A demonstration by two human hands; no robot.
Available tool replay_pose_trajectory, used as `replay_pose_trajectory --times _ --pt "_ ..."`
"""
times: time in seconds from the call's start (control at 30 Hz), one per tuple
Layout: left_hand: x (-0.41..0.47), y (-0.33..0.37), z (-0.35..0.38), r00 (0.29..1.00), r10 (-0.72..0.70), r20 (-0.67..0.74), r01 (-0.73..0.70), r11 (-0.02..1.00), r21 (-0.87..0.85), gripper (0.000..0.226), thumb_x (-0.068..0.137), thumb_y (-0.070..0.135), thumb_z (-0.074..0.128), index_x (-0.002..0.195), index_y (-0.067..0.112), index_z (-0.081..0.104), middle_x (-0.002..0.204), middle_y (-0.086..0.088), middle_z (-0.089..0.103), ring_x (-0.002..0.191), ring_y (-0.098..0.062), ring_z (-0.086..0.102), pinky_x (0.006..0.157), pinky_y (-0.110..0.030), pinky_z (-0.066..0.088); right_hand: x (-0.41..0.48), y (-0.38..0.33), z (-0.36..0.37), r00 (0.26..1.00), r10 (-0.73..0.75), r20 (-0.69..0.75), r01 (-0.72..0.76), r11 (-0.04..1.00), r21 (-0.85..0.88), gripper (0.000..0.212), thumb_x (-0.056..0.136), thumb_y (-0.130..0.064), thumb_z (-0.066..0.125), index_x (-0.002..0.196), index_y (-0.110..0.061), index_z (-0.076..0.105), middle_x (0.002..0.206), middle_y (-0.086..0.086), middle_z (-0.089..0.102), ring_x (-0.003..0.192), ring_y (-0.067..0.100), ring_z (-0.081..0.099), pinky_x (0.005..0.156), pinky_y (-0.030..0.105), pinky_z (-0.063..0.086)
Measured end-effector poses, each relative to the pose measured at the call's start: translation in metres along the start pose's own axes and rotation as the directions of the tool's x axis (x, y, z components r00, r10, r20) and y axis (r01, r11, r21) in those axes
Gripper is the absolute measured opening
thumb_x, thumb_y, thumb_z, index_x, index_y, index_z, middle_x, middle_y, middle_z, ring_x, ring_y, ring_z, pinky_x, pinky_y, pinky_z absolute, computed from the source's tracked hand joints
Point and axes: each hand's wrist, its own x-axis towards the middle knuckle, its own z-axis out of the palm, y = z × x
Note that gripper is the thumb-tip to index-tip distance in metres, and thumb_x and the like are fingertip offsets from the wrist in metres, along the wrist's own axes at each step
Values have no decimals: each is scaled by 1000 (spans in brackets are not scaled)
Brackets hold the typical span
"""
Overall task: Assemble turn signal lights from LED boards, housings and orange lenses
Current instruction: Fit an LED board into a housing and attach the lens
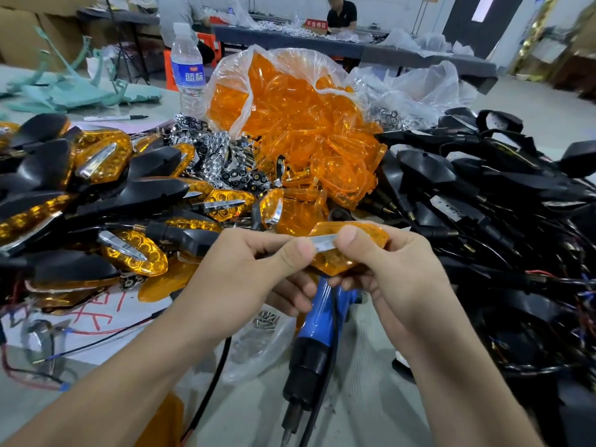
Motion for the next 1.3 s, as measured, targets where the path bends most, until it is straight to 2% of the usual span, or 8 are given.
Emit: replay_pose_trajectory --times 0.2,0.3,0.4,0.53,0.67,0.83,1.07,1.3 --pt "2 -2 -4 990 -111 86 113 993 -24 34 92 48 73 98 16 84 94 -17 79 75 -23 76 65 -26 60 2 1 0 987 138 -83 -134 990 47 37 67 -36 88 83 -4 80 71 10 72 55 14 61 50 19 47" --pt "2 -4 -7 1000 -27 4 26 987 158 29 90 33 74 119 39 78 111 9 80 99 -7 76 76 -17 59 3 1 2 973 165 -162 -156 986 64 56 60 -42 89 86 6 75 69 13 69 52 15 58 48 19 46" --pt "-4 -6 -4 949 308 -67 -172 683 710 70 74 42 86 138 55 59 120 45 62 114 25 55 94 -5 46 3 3 6 953 165 -254 -147 985 89 53 68 -37 88 83 11 71 66 16 65 49 16 56 45 19 44" --pt "-7 -10 7 879 476 28 -276 461 843 69 76 48 83 141 36 63 115 34 56 114 16 50 98 6 27 1 5 14 934 180 -308 -187 982 6 54 82 -45 80 70 6 68 58 17 60 37 13 45 39 18 38" --pt "-8 -12 6 884 466 40 -302 504 809 46 86 63 54 128 44 56 83 32 61 88 12 57 79 -2 42 0 6 19 928 167 -332 -218 968 -122 55 82 -62 65 52 -15 65 49 8 55 38 11 46 48 28 36" --pt "-8 -13 4 862 506 25 -338 539 772 43 86 61 61 126 44 60 91 20 69 85 6 61 72 -11 47 0 4 15 955 119 -273 -162 977 -139 56 94 -51 65 49 -18 61 47 6 52 35 10 42 44 26 37" --pt "-6 -10 -4 887 459 -46 -312 671 672 59 83 63 73 140 51 58 113 53 59 110 24 56 88 4 38 0 1 -1 990 -138 -31 137 990 -24 16 85 -26 77 99 -19 81 89 11 78 76 20 72 66 23 56" --pt "-2 -5 -7 930 366 -23 -290 773 564 35 83 59 76 110 75 62 100 37 71 98 9 67 75 -3 48 2 4 -8 962 -217 167 215 976 29 42 80 2 75 117 -19 77 114 16 76 105 37 73 89 44 60"
